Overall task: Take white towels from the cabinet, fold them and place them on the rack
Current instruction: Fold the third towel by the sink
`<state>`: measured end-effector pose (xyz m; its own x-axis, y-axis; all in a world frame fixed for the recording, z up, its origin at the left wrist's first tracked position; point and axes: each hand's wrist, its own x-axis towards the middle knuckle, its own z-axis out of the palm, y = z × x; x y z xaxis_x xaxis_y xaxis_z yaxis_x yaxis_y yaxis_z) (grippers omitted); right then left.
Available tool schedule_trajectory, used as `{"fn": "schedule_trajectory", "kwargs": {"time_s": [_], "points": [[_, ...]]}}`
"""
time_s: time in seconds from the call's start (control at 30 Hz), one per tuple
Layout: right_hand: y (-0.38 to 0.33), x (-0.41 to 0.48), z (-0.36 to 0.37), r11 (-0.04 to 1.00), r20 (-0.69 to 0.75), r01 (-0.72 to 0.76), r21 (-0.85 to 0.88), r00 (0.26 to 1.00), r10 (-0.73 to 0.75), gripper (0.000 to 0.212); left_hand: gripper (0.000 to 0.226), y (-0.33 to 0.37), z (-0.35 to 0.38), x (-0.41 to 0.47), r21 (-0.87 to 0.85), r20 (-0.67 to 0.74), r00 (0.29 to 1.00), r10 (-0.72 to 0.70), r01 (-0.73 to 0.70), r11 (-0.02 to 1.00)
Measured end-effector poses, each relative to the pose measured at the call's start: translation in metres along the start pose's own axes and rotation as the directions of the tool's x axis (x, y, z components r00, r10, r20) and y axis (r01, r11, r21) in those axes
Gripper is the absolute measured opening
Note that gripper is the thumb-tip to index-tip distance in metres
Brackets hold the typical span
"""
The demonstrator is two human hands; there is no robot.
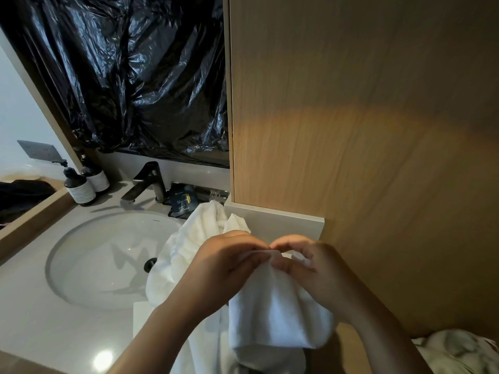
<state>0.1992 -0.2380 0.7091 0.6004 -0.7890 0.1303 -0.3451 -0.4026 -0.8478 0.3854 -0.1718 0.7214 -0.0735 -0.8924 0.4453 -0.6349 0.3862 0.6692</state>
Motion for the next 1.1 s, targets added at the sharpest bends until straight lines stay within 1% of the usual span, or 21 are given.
{"fn": "schedule_trajectory", "kwargs": {"time_s": [0.1,0.17,0.23,0.3,0.37,0.43,0.53,0.63,0.7,0.77,0.83,0.9,1.0,1.1], "points": [[-0.001,0.0,-0.003,0.999,-0.023,0.014,-0.043,1.0,-0.015,0.011,0.012,0.0,0.002,0.0,0.006,-0.013,1.0,0.007,-0.007,1.0],[-0.001,-0.002,-0.005,0.989,-0.076,0.047,-0.141,0.995,-0.058,0.014,0.012,0.0,0.003,0.0,0.003,-0.021,1.0,-0.007,0.007,1.0],[-0.002,-0.003,-0.01,0.963,-0.145,0.097,-0.25,0.98,-0.136,0.018,0.013,0.0,0.002,0.0,-0.013,-0.021,0.999,-0.039,0.039,0.999],[-0.003,-0.004,-0.019,0.938,-0.195,0.146,-0.315,0.957,-0.215,0.018,0.02,-0.003,-0.001,0.0,0.023,0.001,0.999,-0.048,0.048,0.999],[-0.003,-0.004,-0.029,0.94,-0.249,0.145,-0.308,0.941,-0.227,0.014,0.031,-0.01,-0.005,-0.002,0.085,0.041,0.996,-0.073,0.07,0.994],[-0.004,-0.002,-0.037,0.949,-0.308,0.106,-0.296,0.93,-0.2,0.011,0.035,-0.018,-0.008,-0.005,0.116,0.086,0.985,-0.147,0.137,0.984],[-0.008,0.0,-0.041,0.955,-0.384,0.072,-0.289,0.905,-0.184,0.006,0.021,-0.031,-0.006,-0.011,0.181,0.081,0.977,-0.197,0.18,0.967],[-0.015,0.0,-0.047,0.956,-0.426,0.105,-0.273,0.878,-0.218,0.007,0.013,-0.041,-0.001,-0.015,0.23,0.054,0.969,-0.243,0.224,0.947],[-0.02,-0.002,-0.052,0.949,-0.433,0.136,-0.284,0.865,-0.254,0.009,0.01,-0.048,0.001,-0.018,0.235,0.022,0.96,-0.278,0.265,0.935],[-0.023,-0.003,-0.057,0.941,-0.441,0.152,-0.301,0.853,-0.279,0.009,0.011,-0.052,0.001,-0.021,0.201,-0.007,0.953,-0.302,0.297,0.933],[-0.025,-0.003,-0.06,0.937,-0.446,0.146,-0.316,0.849,-0.283,0.01,0.014,-0.053,0.001,-0.022,0.18,-0.03,0.947,-0.318,0.318,0.931],[-0.024,-0.001,-0.065,0.939,-0.449,0.117,-0.324,0.855,-0.261,0.012,0.016,-0.053,-0.004,-0.018,0.182,-0.077,0.952,-0.295,0.304,0.935],[-0.026,0.002,-0.074,0.931,-0.466,0.089,-0.355,0.846,-0.259,0.009,0.017,-0.046,-0.023,-0.003,0.141,-0.208,0.947,-0.243,0.275,0.951],[-0.032,0.009,-0.087,0.922,-0.462,0.062,-0.381,0.851,-0.248,0.004,0.012,-0.03,-0.048,0.019,0.05,-0.385,0.902,-0.194,0.231,0.972]]}}
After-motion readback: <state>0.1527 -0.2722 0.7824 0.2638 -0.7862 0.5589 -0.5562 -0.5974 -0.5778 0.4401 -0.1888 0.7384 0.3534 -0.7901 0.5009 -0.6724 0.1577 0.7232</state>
